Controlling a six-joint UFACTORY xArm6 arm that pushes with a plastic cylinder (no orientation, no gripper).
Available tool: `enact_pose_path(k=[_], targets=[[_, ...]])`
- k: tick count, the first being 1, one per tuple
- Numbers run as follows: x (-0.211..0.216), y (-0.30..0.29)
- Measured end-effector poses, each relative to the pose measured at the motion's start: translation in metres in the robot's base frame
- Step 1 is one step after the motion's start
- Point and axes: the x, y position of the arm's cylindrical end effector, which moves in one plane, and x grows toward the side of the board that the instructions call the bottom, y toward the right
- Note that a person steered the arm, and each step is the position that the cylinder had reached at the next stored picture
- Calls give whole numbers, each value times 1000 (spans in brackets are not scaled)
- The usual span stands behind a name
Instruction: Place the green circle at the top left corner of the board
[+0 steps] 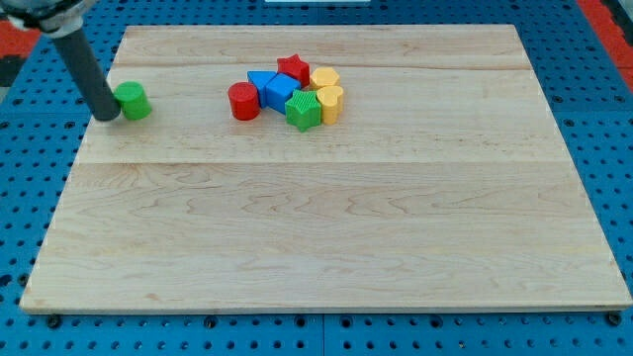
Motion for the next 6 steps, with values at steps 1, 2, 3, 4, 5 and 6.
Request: enact_pose_path(k=[1, 2, 3, 4, 5, 6], targets=[[-50, 20], [-31, 14], [12, 33], [10, 71], [-35, 66], [-64, 52]])
